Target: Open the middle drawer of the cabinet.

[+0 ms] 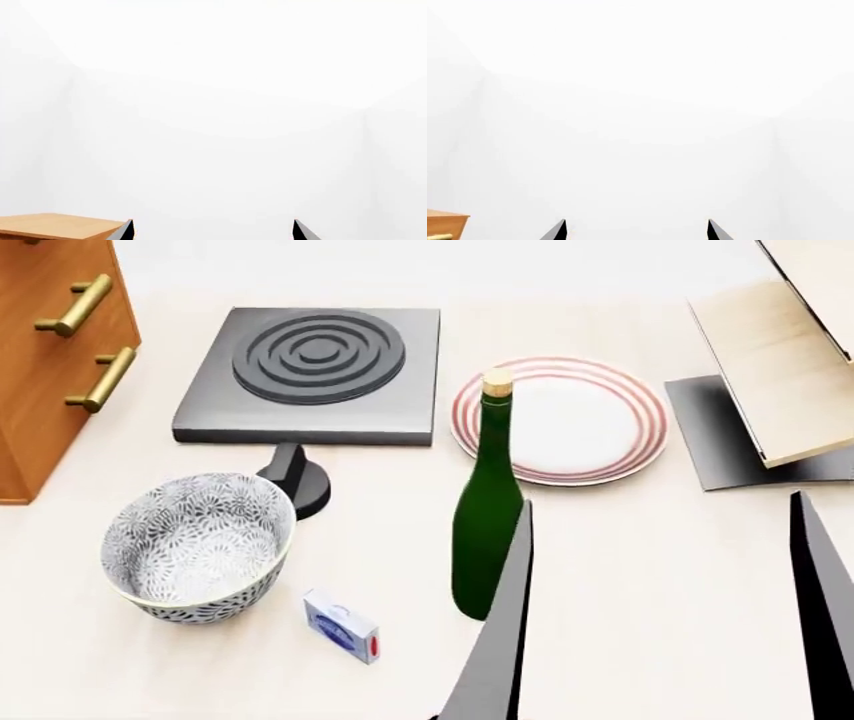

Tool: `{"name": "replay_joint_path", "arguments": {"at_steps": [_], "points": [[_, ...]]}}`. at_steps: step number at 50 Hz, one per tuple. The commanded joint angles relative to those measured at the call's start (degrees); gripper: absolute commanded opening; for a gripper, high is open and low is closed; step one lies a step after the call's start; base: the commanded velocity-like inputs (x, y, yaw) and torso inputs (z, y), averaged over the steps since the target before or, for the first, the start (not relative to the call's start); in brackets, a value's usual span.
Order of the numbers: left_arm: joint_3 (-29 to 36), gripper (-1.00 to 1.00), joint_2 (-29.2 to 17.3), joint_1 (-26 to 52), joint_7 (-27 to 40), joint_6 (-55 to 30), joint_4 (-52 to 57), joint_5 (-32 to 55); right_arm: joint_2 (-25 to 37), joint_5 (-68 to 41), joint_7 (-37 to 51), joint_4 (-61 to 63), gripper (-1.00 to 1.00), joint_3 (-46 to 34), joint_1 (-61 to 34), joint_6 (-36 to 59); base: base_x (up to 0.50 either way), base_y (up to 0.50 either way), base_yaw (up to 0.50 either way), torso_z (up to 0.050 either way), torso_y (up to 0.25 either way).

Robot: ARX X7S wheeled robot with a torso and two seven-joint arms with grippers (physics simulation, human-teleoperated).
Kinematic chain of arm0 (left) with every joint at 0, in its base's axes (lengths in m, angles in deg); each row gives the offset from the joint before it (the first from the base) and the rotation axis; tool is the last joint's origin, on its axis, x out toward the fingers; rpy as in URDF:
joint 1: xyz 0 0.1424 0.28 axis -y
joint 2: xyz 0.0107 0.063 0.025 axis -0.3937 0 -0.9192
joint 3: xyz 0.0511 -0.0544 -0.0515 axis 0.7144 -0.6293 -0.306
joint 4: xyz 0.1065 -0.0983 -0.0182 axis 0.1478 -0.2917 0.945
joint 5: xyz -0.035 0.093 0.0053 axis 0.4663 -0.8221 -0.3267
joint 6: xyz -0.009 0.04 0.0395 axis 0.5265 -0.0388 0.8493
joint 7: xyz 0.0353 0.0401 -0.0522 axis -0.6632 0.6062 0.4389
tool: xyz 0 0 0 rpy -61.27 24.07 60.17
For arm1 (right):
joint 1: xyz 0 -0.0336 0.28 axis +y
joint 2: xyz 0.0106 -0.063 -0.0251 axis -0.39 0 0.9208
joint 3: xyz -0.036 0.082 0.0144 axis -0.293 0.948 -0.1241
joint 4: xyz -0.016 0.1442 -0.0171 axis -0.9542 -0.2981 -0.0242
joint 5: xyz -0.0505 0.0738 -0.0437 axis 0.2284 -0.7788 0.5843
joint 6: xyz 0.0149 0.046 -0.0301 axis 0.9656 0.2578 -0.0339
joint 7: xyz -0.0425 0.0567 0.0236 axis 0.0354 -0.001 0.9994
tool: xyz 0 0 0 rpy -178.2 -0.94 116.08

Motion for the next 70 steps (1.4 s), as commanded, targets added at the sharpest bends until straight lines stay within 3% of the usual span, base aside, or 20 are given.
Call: {"name": "replay_joint_path", "arguments": {"at_steps": [1,57,70], "points": [[1.44,1.00,-1.41,-0.35,1.11,1.89,-0.55,-0.23,0.35,0.84,5.27,0.00,1.00,-12.11,-10.20,-1.46,0.50,0.00,0.00,0.000,0.000],[4.64,1.00,-3.99,-0.30,3.25,4.71,-2.39,-1.76,-0.12,-1.14,4.78,-0.19,1.00,-10.63,-9.27,-1.30,0.50,0.00,0.00,0.000,0.001],[6.46,1.00,-5.77,-2.15,1.94,6.31,-7.09,-8.83,-0.25,-1.74,4.04,-1.27,1.00,-8.75,-7.24,-1.31,0.03,0.00,0.00,0.000,0.000]]}}
